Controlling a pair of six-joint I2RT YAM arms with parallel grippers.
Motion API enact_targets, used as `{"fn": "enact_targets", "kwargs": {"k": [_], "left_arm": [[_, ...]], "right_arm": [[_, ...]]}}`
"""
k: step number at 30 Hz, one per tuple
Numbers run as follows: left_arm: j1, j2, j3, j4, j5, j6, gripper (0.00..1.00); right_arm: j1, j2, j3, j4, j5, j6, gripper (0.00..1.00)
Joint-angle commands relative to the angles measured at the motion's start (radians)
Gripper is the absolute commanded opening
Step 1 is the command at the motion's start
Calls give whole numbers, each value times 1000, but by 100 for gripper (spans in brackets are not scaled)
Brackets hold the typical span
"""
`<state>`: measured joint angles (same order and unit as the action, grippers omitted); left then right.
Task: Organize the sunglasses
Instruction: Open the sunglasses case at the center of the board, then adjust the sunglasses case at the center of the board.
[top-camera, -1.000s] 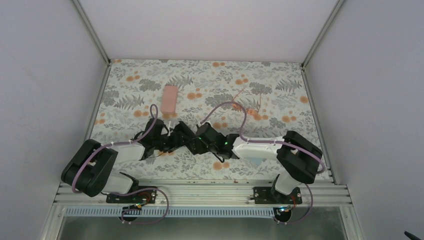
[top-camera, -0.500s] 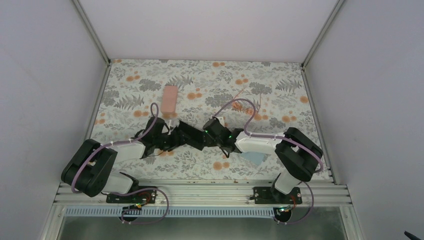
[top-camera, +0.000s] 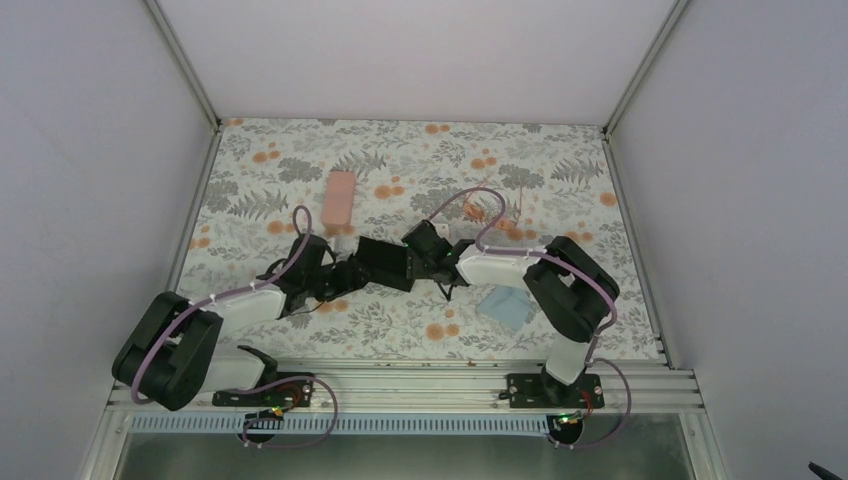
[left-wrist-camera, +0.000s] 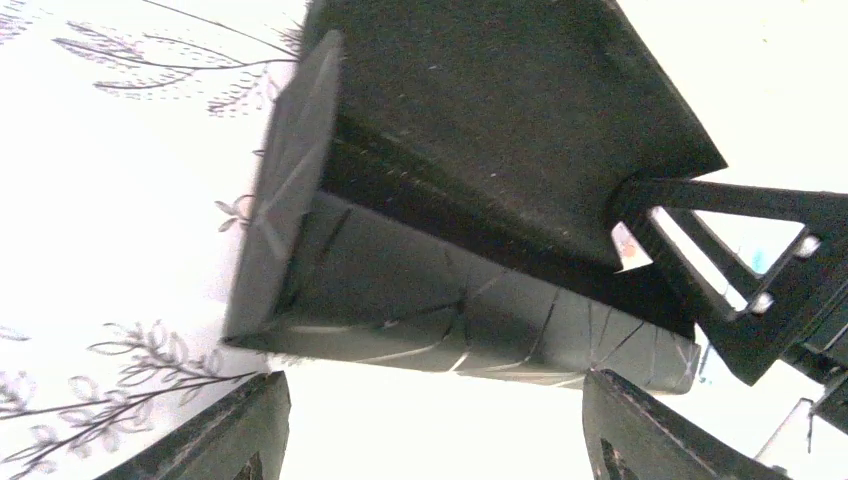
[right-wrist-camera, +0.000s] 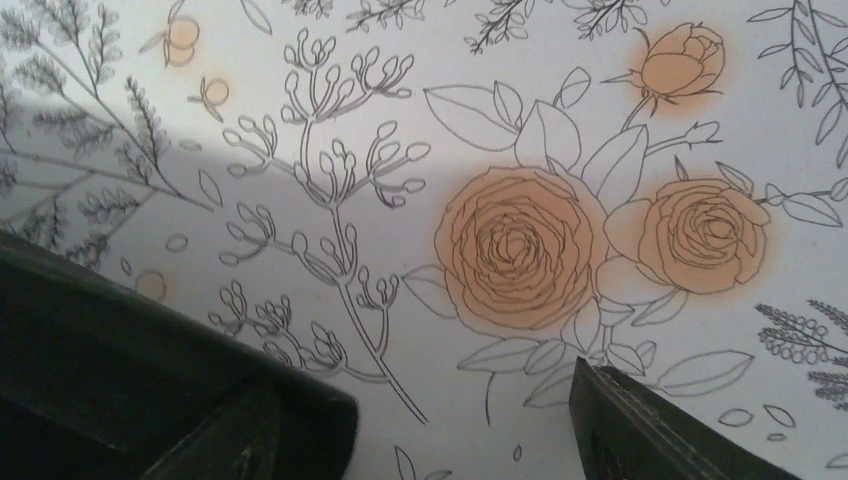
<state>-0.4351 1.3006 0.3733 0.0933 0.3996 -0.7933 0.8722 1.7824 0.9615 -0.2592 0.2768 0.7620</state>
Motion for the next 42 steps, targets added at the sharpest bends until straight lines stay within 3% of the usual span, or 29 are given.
{"fn": "enact_targets", "kwargs": {"k": [1,6,14,24,30,33,36,39,42], "left_arm": [[2,-37,-19,-126,-105,22,73],[2,-63,-14,-152,-140,26,70],[2,-147,-6,-197,-196,22,65],[2,-208,28,-285,-253,46,55],[2,-174,21,-285,-239,55,47],[2,-148,21,-272,-226,63,43],[2,-131,22,-255,-205,73,37],[1,-128,24,-248,-190,73,37],[2,-136,12,-240,-189,66,36]], "right_arm": [[-24,39,38,-62,7,54,74],[-33,17,57,-56,-29,36,74],[-31,-177,33,-18,-136,-61,75],[47,-213,16,-47,-223,-46,51],[140,-178,4,-58,-238,-1,48],[148,-189,-16,-114,-161,65,49],[145,-235,-39,-241,8,169,54],[108,-290,-80,-415,147,314,57],[41,-345,-167,-482,196,374,57]]}}
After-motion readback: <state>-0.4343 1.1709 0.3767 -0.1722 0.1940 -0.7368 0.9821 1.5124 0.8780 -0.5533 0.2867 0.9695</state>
